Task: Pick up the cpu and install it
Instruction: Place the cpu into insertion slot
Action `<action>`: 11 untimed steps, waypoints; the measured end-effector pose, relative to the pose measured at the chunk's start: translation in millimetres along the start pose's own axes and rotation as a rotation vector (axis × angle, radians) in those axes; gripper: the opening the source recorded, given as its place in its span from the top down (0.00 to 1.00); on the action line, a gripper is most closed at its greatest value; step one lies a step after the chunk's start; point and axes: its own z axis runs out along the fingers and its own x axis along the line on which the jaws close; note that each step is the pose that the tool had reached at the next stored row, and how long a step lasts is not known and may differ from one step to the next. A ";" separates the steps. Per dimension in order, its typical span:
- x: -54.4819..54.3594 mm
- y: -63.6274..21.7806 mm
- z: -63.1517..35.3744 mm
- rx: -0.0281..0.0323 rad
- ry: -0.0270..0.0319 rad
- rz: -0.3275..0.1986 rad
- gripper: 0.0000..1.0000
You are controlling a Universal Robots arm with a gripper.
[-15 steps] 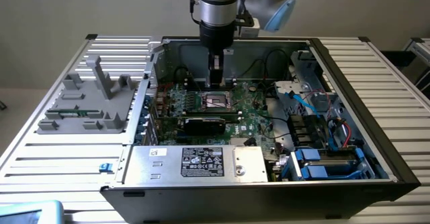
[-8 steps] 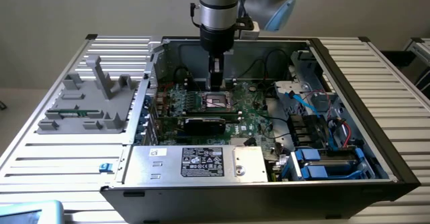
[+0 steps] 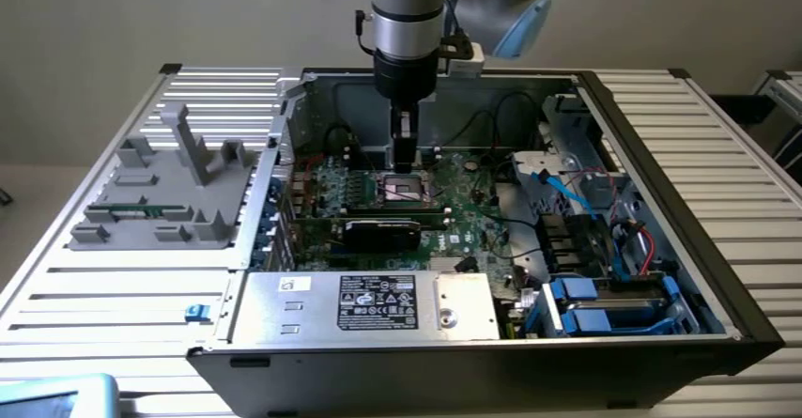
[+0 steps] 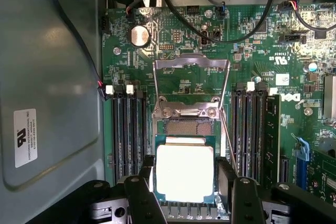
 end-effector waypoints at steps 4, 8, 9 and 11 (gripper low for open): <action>0.1 0.0 0.2 -0.0003 -0.0017 0.000 0.44; 0.0 0.0 0.3 -0.0005 -0.0112 -0.001 0.44; 0.0 0.0 0.3 -0.0004 -0.0133 -0.001 0.44; 0.0 0.0 0.6 -0.0006 -0.0171 -0.001 0.44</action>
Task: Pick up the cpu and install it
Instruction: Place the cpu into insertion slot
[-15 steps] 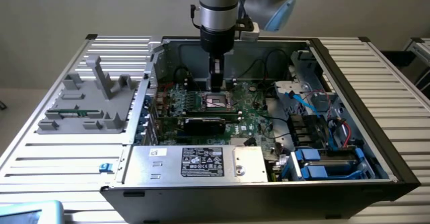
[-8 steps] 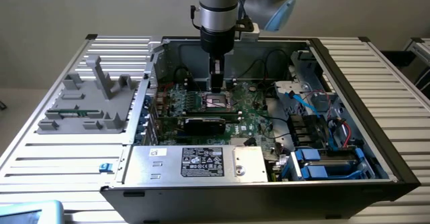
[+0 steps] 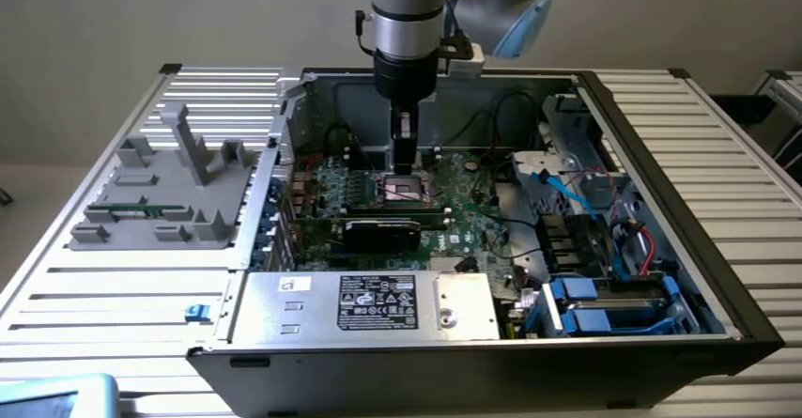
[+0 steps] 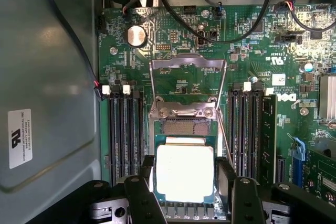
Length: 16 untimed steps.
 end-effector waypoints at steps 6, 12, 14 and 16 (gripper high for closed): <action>-0.1 0.0 0.4 -0.0001 -0.0100 0.000 0.44; -0.7 -0.1 5.3 -0.0002 -0.0097 0.000 0.44; -0.8 -0.1 7.8 -0.0002 -0.0098 0.000 0.44; -0.9 -0.1 10.1 -0.0002 -0.0097 0.000 0.44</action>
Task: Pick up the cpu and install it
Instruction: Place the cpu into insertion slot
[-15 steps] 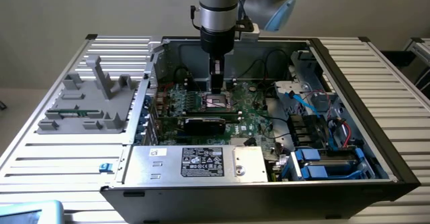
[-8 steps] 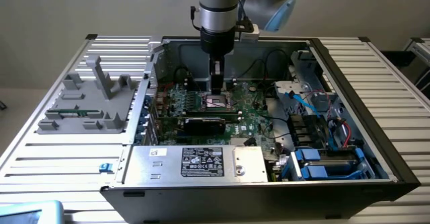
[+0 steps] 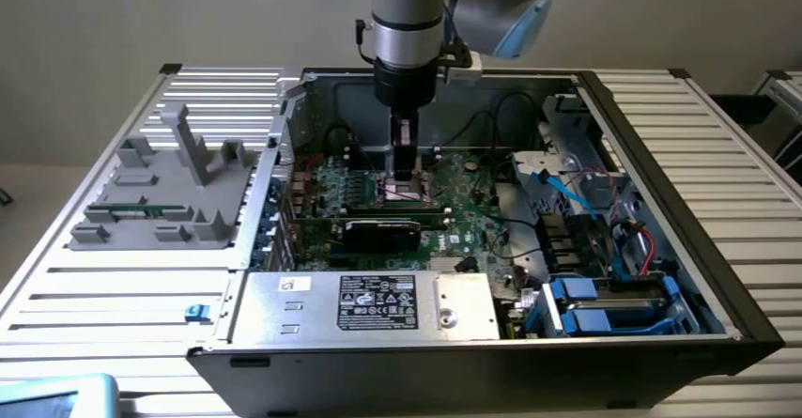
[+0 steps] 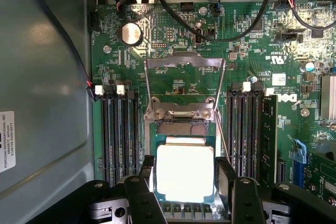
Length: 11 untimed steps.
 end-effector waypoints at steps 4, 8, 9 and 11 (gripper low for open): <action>-0.1 0.1 4.0 0.0001 -0.0001 0.000 0.44; -0.2 0.1 10.2 0.0000 0.0000 0.000 0.44; -0.2 0.1 11.9 0.0001 -0.0001 0.000 0.44; -0.2 0.0 15.2 -0.0001 0.0004 0.000 0.44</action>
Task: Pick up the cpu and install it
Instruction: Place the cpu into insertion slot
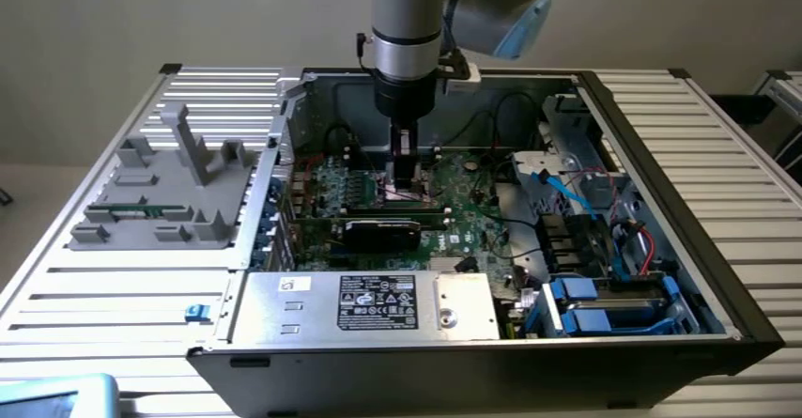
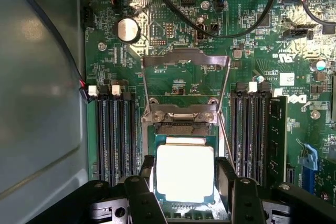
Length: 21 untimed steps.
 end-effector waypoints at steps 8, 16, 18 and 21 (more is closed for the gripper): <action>-0.3 -0.2 10.9 0.0005 0.0132 0.000 0.44; -0.5 -0.7 17.5 0.0005 0.0180 0.000 0.44; -0.6 -0.9 18.7 0.0006 0.0179 0.000 0.44; -0.7 -1.1 19.5 0.0007 0.0177 0.000 0.44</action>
